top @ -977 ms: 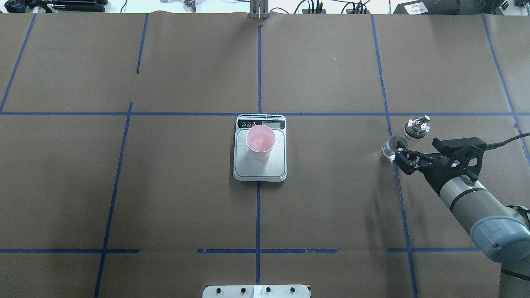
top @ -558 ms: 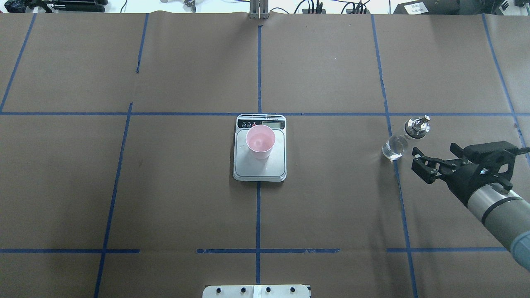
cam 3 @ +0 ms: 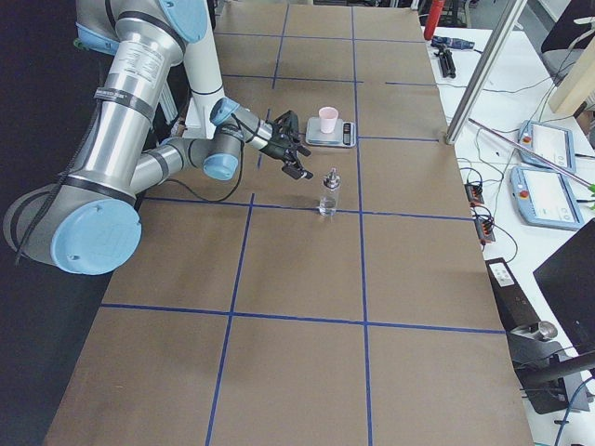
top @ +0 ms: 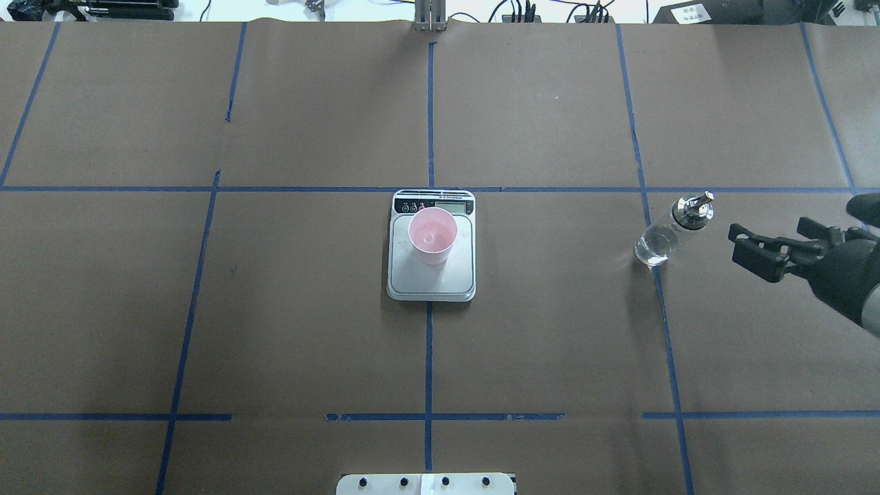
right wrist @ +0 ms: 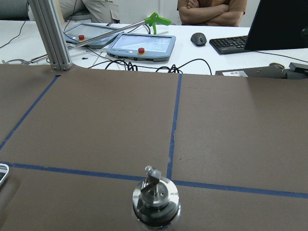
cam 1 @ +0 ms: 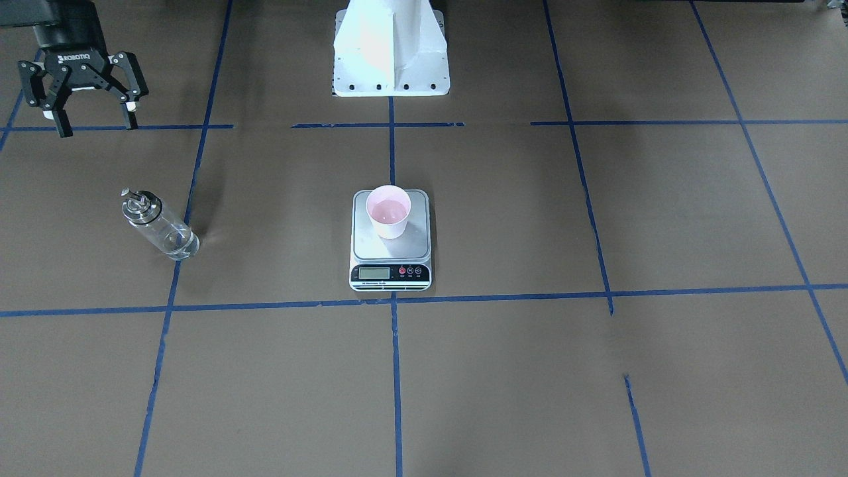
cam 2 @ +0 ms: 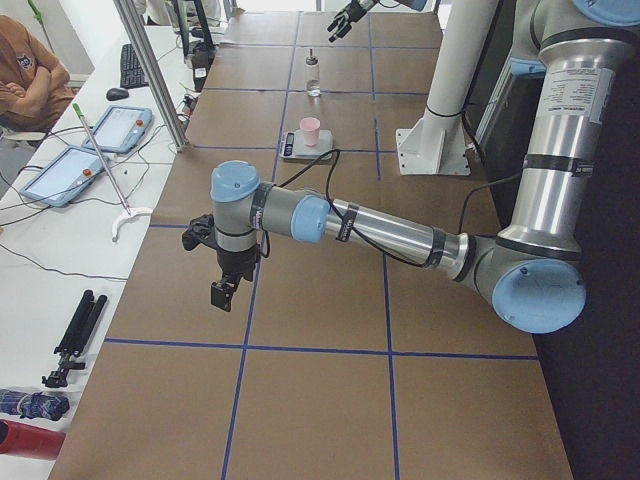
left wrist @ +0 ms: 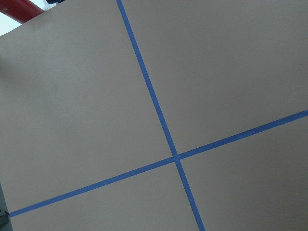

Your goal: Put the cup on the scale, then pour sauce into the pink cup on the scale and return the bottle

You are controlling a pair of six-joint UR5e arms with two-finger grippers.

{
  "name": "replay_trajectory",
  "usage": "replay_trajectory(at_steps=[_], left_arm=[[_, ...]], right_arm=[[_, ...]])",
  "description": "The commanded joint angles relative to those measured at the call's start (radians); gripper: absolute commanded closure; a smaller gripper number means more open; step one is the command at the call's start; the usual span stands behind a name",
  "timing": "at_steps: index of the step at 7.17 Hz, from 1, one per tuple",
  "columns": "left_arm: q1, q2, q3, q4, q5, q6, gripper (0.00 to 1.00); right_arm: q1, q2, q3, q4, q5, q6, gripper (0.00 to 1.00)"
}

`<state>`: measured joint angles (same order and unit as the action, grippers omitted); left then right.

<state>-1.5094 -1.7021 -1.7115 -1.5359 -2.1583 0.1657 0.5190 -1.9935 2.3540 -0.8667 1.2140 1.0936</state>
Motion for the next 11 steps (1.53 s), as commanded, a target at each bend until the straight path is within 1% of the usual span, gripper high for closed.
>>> replay_trajectory(at_steps=[1,2,3,4,5,6,7,8,9,10,11], left_arm=[[0.0,-0.004,-0.006,0.002,-0.002,0.0,0.0],[0.0,-0.005,-0.014,0.003,-0.002,0.0,0.0],[0.0,-0.008,-0.026,0.032,-0.002,0.0,0.0],[0.0,-0.017,-0.037,0.054,-0.002,0.002,0.0],[0.0,-0.018,-0.036,0.054,-0.002,0.003,0.0],[0.0,-0.016,-0.03,0.054,-0.002,0.008,0.0],[0.0,-0.011,-0.031,0.056,-0.002,0.011,0.0],[0.0,-0.014,-0.025,0.071,-0.003,0.012,0.0],[0.0,-0.013,-0.025,0.071,-0.003,0.012,0.0],[0.0,-0.008,-0.025,0.071,-0.005,0.012,0.0],[-0.002,-0.001,-0.022,0.069,-0.006,0.015,0.0]], right_arm=[[0.33,0.035,-0.01,-0.038,0.409,-0.245,0.0],[0.515,0.054,-0.066,-0.031,0.622,-0.37,0.0],[0.7,0.1,-0.167,-0.022,0.838,-0.444,0.0],[0.767,0.101,-0.209,-0.04,0.943,-0.443,0.0],[0.771,0.158,-0.326,-0.046,0.944,-0.448,0.0],[0.797,0.212,-0.399,-0.108,1.005,-0.449,0.0],[0.829,0.263,-0.395,-0.293,1.085,-0.475,0.0],[0.905,0.348,-0.389,-0.489,1.166,-0.582,0.0],[0.936,0.36,-0.375,-0.625,1.183,-0.754,0.0],[0.985,0.358,-0.384,-0.705,1.156,-0.99,0.0],[1.015,0.363,-0.381,-0.817,1.106,-1.153,0.0]])
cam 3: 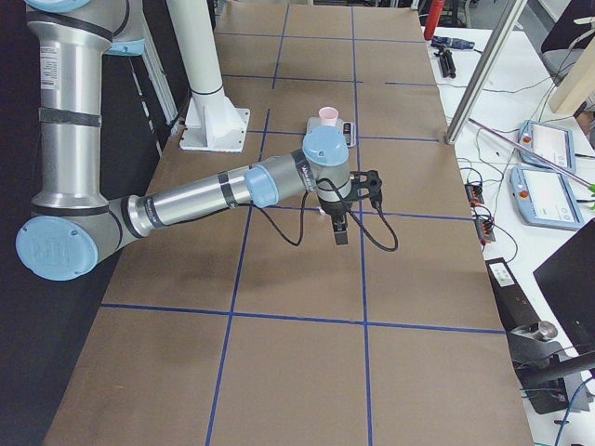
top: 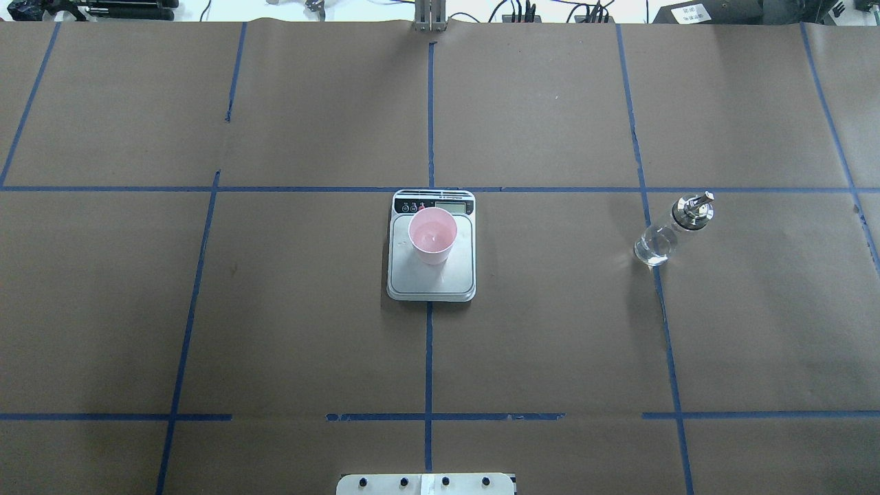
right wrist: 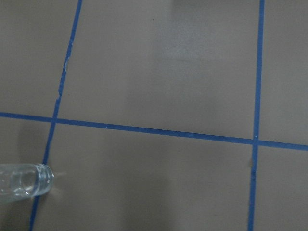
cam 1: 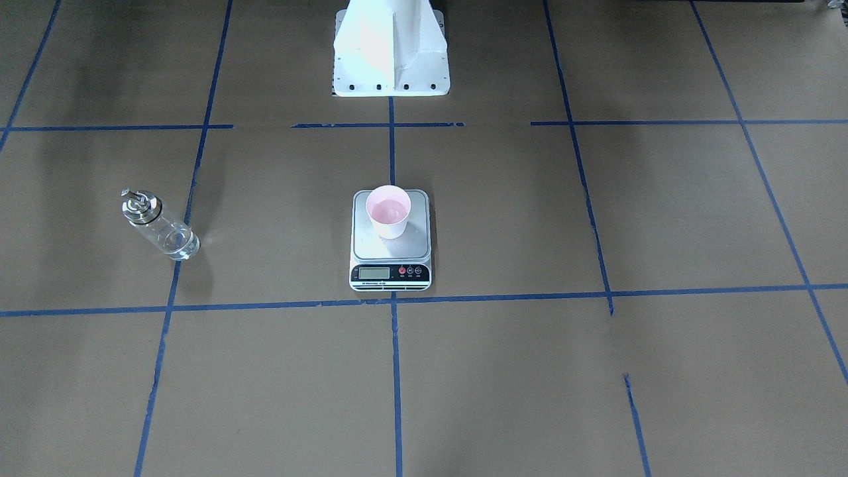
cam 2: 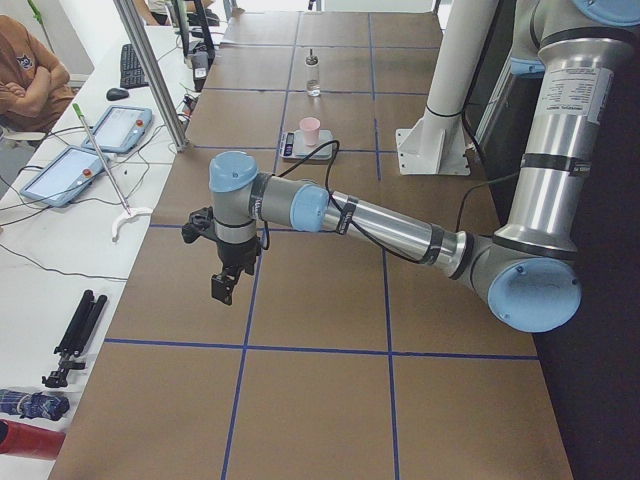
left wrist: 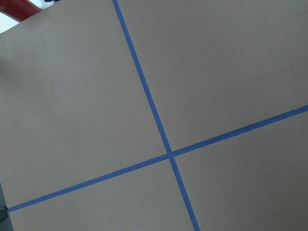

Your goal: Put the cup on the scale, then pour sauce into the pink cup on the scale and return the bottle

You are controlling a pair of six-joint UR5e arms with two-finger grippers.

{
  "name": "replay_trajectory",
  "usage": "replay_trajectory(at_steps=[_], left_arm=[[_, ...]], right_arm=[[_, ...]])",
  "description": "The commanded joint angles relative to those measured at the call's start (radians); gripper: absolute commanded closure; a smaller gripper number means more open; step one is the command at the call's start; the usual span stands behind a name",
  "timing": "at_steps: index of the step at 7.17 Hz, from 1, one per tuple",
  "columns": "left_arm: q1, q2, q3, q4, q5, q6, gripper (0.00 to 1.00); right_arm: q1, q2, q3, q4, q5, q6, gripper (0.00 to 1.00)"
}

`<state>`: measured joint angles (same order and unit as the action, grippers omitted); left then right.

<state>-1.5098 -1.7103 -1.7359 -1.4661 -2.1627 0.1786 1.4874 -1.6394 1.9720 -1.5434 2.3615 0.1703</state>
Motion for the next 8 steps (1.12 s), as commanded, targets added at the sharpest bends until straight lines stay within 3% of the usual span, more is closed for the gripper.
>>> replay_trajectory(at_steps=[1,3,5,7,8], left_arm=[[-0.004,0.011,0.039,0.0,-0.002,0.019,0.0],[-0.064,0.009,0.234,-0.003,-0.012,0.416,0.0],[-0.069,0.011,0.359,-0.011,-0.171,0.418,0.0],[-0.095,-0.002,0.357,-0.011,-0.171,0.392,0.0],[-0.095,-0.005,0.352,-0.013,-0.169,0.348,0.0]], right_arm=[[0.071,0.028,-0.004,-0.234,-0.074,-0.257,0.0],[0.079,0.02,-0.002,-0.281,-0.065,-0.255,0.0],[0.079,0.018,-0.033,-0.29,-0.001,-0.239,0.0],[0.106,0.023,-0.132,-0.279,0.092,-0.233,0.0],[0.109,0.035,-0.127,-0.276,0.114,-0.23,0.0]])
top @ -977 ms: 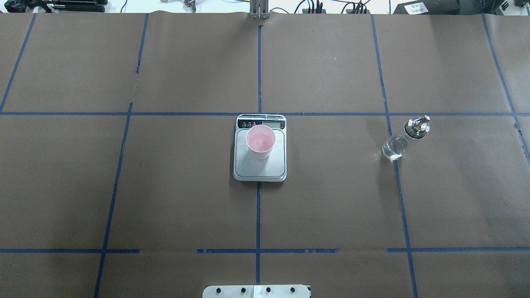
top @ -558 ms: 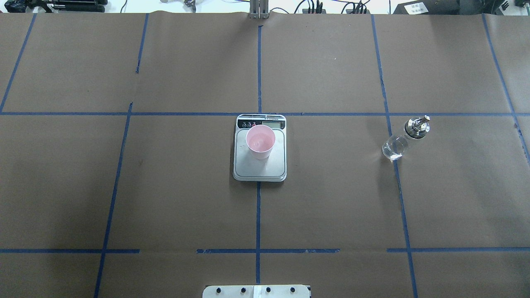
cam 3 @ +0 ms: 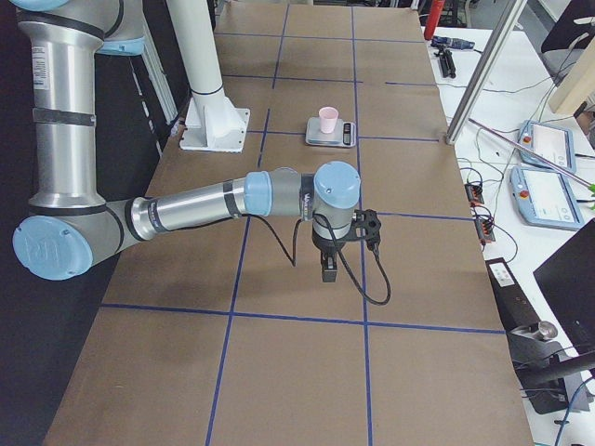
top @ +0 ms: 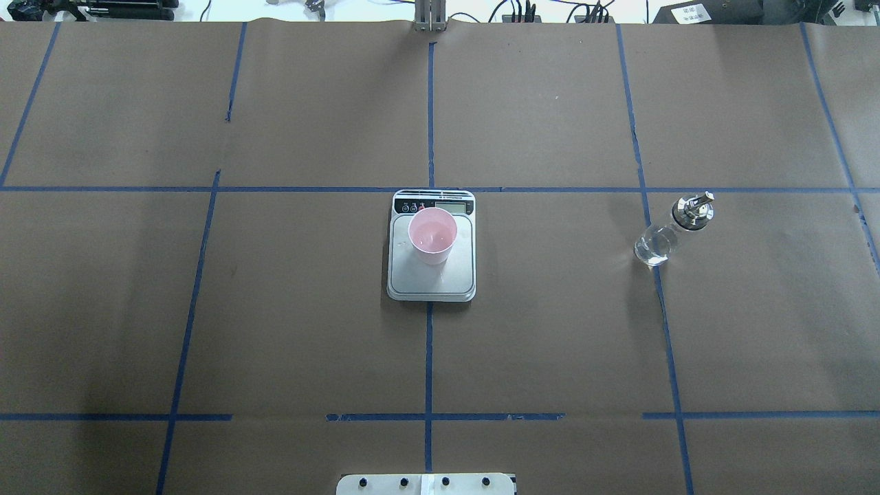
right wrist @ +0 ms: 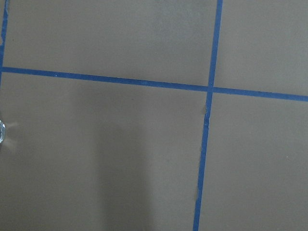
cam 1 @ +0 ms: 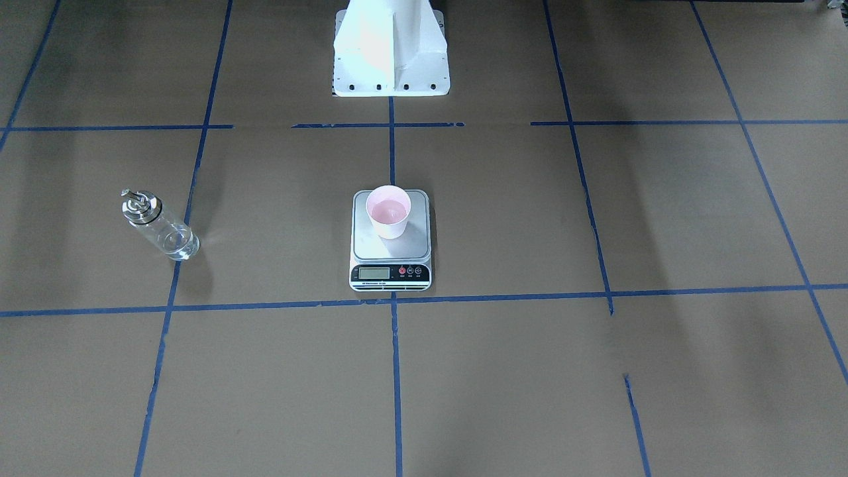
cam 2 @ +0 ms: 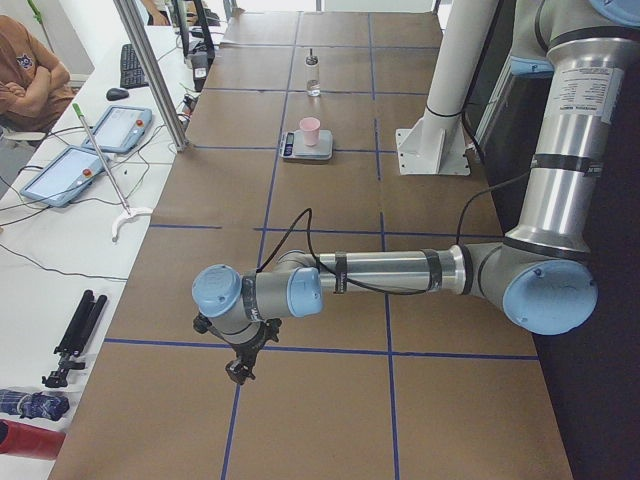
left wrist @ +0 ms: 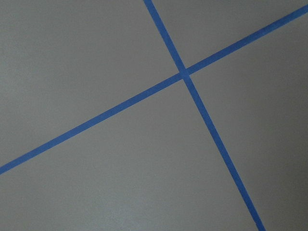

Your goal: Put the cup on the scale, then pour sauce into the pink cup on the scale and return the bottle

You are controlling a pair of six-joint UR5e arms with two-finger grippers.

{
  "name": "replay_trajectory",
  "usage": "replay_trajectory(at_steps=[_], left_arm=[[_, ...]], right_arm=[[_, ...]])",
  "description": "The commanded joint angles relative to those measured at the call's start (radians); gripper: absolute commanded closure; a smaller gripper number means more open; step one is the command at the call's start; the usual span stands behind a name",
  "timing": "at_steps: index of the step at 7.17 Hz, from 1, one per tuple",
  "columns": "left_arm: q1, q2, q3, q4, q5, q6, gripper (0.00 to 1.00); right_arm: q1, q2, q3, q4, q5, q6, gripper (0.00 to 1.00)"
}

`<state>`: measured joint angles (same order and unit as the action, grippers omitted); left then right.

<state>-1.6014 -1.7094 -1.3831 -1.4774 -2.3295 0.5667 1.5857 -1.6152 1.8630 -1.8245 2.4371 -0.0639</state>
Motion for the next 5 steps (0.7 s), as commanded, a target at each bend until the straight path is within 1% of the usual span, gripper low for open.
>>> replay_trajectory(at_steps=[1,2,3,4,5], left_arm=[[-0.005,-0.006,-0.005,-0.001,-0.002,-0.042,0.0],[-0.005,0.001,-0.007,-0.001,-0.002,-0.05,0.0],[-0.005,0.008,-0.008,-0.001,-0.002,-0.057,0.0],[-0.006,0.01,-0.051,0.0,0.001,-0.101,0.0],[-0.006,0.017,-0.085,0.0,0.024,-0.146,0.0]], right_arm=[[0.011,0.012,-0.025,0.001,0.036,0.004,0.0],[0.011,0.008,-0.024,-0.002,0.033,0.009,0.0],[0.011,0.002,-0.022,0.004,0.03,0.056,0.0],[0.011,-0.005,-0.019,0.008,0.008,0.068,0.0],[0.011,-0.005,-0.022,0.008,0.004,0.069,0.0]])
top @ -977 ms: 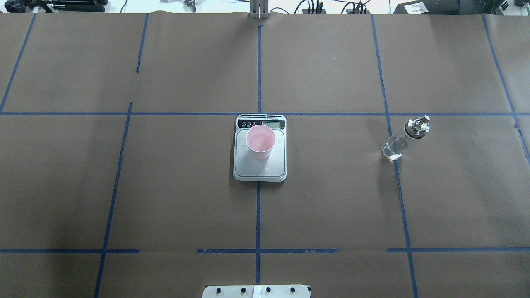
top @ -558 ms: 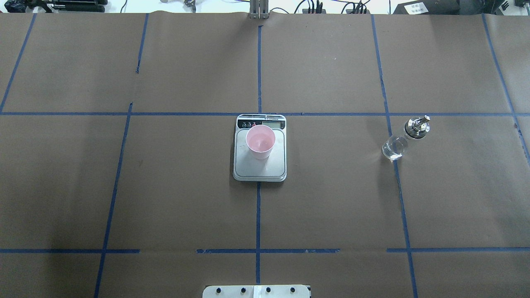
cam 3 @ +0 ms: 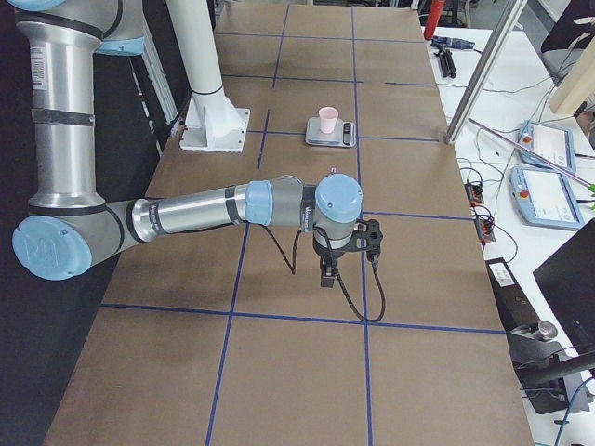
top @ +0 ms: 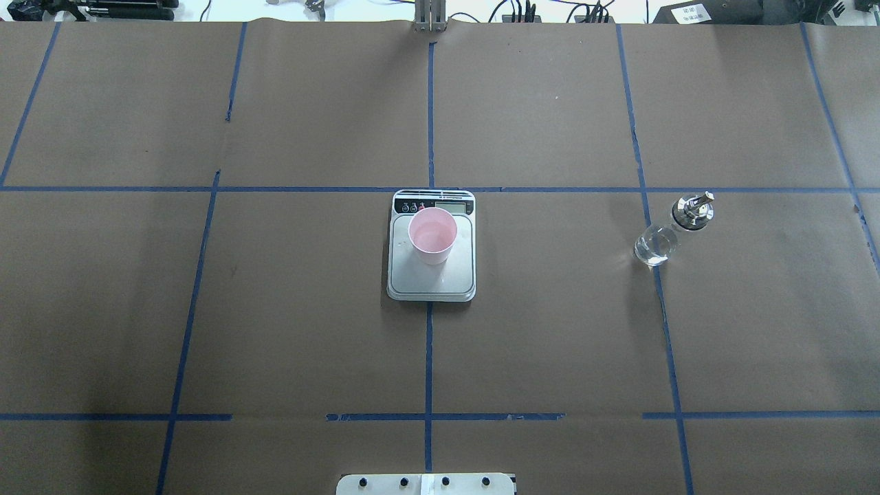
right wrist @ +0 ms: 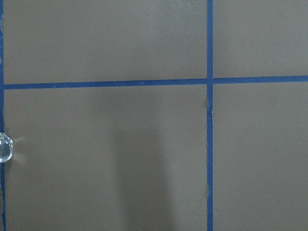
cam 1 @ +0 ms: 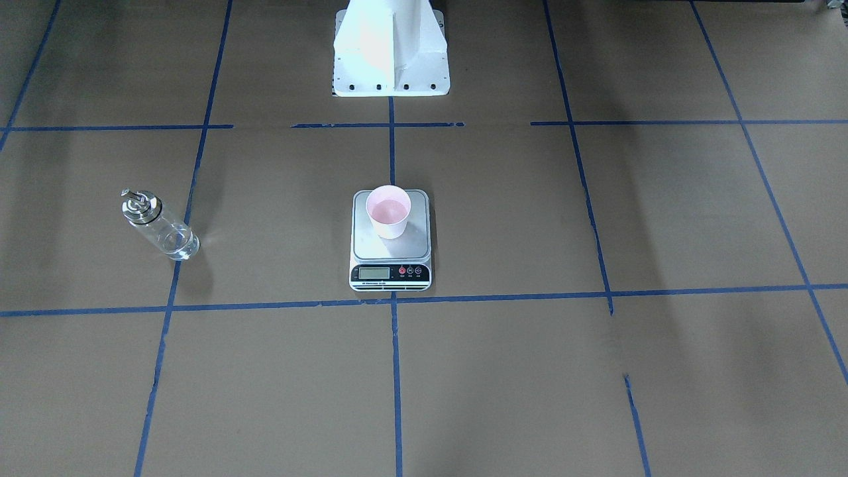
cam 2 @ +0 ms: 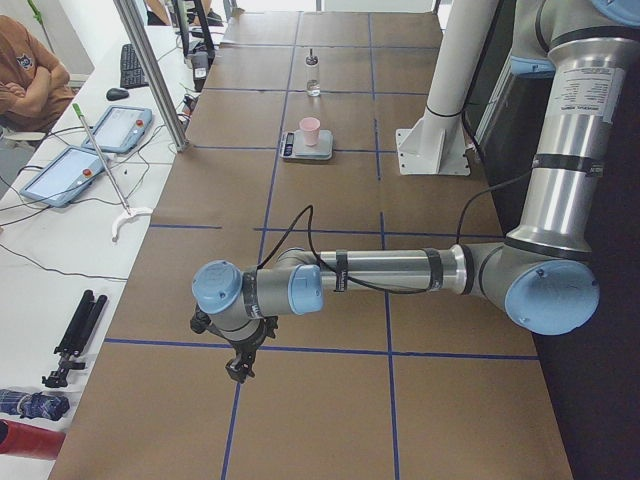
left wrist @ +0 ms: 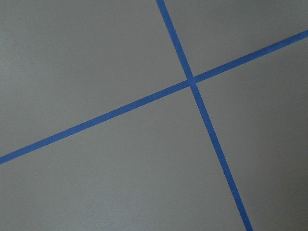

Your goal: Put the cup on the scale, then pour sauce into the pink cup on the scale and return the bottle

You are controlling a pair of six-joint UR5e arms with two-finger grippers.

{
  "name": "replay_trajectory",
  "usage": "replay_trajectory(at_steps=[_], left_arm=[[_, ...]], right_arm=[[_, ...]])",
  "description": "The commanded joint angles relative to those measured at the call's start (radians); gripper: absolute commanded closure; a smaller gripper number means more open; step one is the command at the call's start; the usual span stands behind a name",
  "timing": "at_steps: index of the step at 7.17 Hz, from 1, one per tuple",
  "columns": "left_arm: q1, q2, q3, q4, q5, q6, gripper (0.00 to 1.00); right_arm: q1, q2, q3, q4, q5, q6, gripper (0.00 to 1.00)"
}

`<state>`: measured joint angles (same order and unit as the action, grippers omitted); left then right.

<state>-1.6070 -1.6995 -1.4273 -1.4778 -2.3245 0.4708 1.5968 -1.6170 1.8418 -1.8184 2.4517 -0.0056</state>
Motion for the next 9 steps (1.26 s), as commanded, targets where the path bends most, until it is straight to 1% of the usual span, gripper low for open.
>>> replay_trajectory(at_steps=[1,2,3,5,6,7,8,9], left_arm=[[-0.001,0.009,-0.068,0.001,0.036,-0.091,0.0],[-0.001,0.008,-0.093,0.001,0.062,-0.14,0.0],[-0.001,0.009,-0.096,0.001,0.065,-0.142,0.0],[-0.001,0.011,-0.091,0.001,0.063,-0.135,0.0],[-0.001,0.023,-0.091,-0.001,0.062,-0.132,0.0],[-0.001,0.023,-0.093,0.001,0.054,-0.141,0.0],[-0.001,0.021,-0.09,0.001,0.036,-0.179,0.0],[-0.001,0.02,-0.091,-0.001,0.033,-0.29,0.0]], right_arm=[[0.0,-0.004,-0.001,0.002,-0.011,0.013,0.0],[0.0,-0.009,-0.012,0.002,-0.013,0.012,0.0],[-0.001,-0.004,-0.038,0.004,-0.019,0.012,0.0],[-0.009,0.005,-0.042,0.004,-0.051,0.022,0.0],[-0.012,0.005,-0.042,0.008,-0.053,0.029,0.0],[-0.014,0.005,-0.042,0.037,-0.053,0.044,0.0],[-0.02,0.005,-0.045,0.066,-0.054,0.106,0.0],[-0.021,0.005,-0.049,0.088,-0.056,0.114,0.0]])
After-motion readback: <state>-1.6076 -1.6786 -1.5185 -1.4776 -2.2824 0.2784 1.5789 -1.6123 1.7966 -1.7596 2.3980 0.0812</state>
